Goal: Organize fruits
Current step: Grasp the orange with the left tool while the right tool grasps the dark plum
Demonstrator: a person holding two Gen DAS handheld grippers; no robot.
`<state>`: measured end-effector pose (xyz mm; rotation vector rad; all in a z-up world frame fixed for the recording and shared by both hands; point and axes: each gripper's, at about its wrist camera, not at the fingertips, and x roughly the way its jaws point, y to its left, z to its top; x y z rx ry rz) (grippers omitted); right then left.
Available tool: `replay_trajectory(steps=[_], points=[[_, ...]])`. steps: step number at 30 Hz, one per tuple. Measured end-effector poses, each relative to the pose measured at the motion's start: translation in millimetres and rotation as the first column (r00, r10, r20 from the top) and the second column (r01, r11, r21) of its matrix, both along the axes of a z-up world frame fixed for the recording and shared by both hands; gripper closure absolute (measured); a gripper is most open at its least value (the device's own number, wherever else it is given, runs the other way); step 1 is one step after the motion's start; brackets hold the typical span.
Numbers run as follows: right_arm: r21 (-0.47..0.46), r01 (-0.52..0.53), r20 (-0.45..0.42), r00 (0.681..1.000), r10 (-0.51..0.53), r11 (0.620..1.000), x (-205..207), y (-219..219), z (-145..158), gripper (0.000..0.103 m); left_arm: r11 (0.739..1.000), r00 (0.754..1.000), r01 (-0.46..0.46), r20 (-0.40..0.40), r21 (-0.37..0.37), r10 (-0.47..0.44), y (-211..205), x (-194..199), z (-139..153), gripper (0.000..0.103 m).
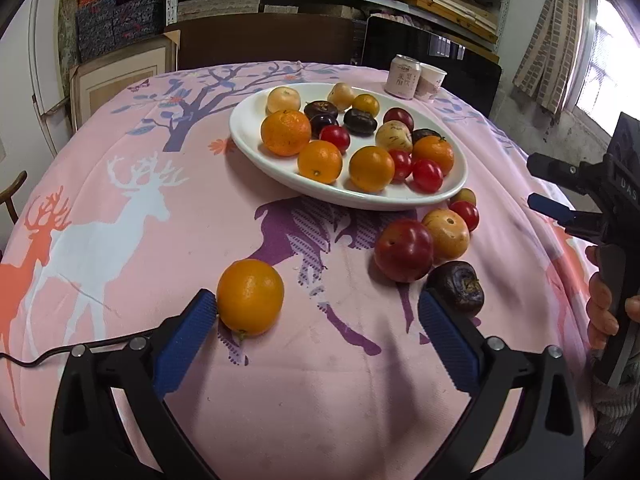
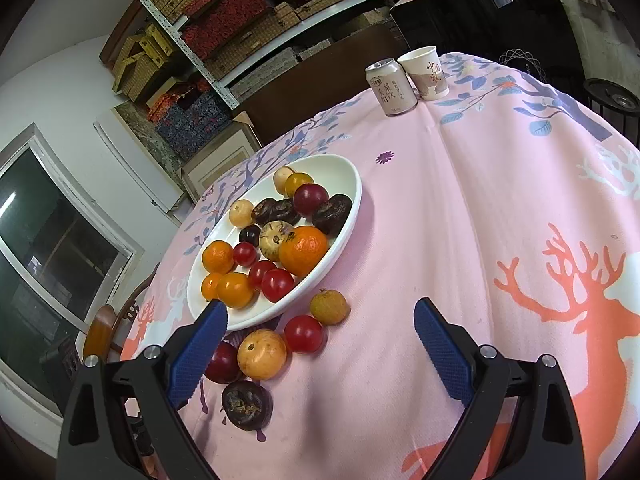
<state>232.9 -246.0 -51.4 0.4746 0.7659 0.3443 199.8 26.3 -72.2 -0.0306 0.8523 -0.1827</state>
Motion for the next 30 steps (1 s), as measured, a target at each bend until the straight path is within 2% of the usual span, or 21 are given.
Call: replay_trajectory(steps=[6,8,9,12,15,19,21,22,25,28,30], points=[[0.002,-0.001,-0.013,1.000,0.001,1.000,0.7,0.4,-2.9,0.008,0.998,0.999,-0.046,-0.005,0.039,0.046,4.0,2.9,-3.1,0.016],[0.003,0.000,-0.009,1.000,0.000,1.000,0.5,0.7,-2.9,0.008,0.997,0.998,-0.069,-0.006,0.047,0.069,8.9,3.5,-3.3,0.030],[0.003,-0.001,-0.009,1.000,0.001,1.000,0.7,1.1,-3.4,0.008,0.996,0.997,-0.082,-0.013,0.042,0.082,12.9,4.6,-4.1,0.033],[0.002,-0.007,-0.014,1.000,0.007,1.000,0.8,2.1,-3.7,0.008,0.996,0.995,-0.094,-0.028,0.014,0.094,19.0,6.8,-5.2,0.035],[-0.004,-0.011,-0.009,1.000,0.011,1.000,0.1,3.4,-2.5,0.008,0.995,0.995,-0.094,-0.024,0.029,0.094,17.0,6.9,-5.6,0.038],[-0.016,-0.031,0.003,1.000,0.031,0.999,-2.7,8.1,-1.6,0.008,0.994,0.994,-0.102,-0.038,0.044,0.104,18.3,12.4,-8.5,0.050],[-0.040,-0.059,0.023,0.998,0.060,0.997,-8.1,15.0,0.3,0.008,0.993,0.993,-0.109,-0.050,0.037,0.111,21.9,15.8,-9.9,0.061],[-0.055,-0.078,0.033,0.996,0.080,0.995,-11.3,19.5,1.2,0.008,0.993,0.992,-0.111,-0.061,0.027,0.113,24.3,18.6,-11.1,0.063],[-0.158,-0.152,0.059,0.985,0.163,0.976,-25.1,44.7,1.5,0.008,0.994,0.991,-0.112,-0.066,0.008,0.113,27.2,21.9,-11.0,0.063],[-0.225,-0.205,0.058,0.973,0.223,0.953,-32.0,61.1,0.3,0.009,0.994,0.992,-0.110,-0.060,0.026,0.111,24.1,20.5,-10.7,0.063],[-0.262,-0.243,0.046,0.964,0.263,0.934,-35.9,74.1,-2.4,0.015,0.993,0.992,-0.110,-0.058,0.033,0.111,23.0,20.2,-10.7,0.063]])
